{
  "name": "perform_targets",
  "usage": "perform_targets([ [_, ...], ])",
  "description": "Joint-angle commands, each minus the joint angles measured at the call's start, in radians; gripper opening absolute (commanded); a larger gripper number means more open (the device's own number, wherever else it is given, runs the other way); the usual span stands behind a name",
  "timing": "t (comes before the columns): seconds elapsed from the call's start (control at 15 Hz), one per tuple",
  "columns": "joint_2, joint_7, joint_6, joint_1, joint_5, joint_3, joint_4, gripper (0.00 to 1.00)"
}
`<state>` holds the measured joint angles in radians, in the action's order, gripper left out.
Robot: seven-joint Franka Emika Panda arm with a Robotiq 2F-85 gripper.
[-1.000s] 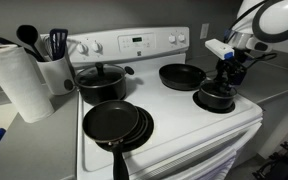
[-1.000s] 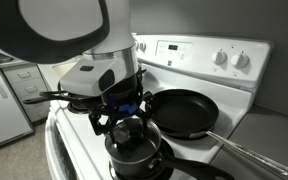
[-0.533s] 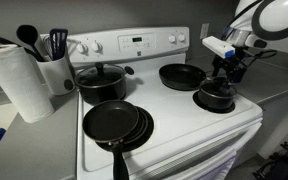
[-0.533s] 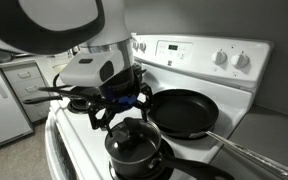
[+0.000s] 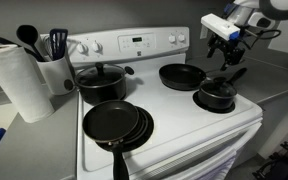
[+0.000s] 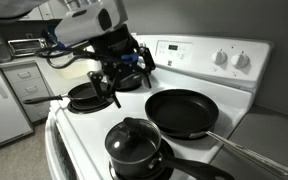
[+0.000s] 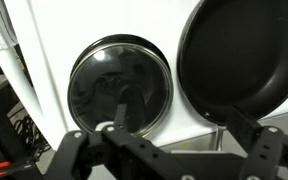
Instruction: Pick the lid on the stove and cover the pot on the bottom right
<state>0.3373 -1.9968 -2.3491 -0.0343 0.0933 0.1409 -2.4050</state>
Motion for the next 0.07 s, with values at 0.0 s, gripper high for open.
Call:
perform_targets([
  [0.0,0.017,0.042,0.073,0.013,0.028,0.022,0.036,1.0],
])
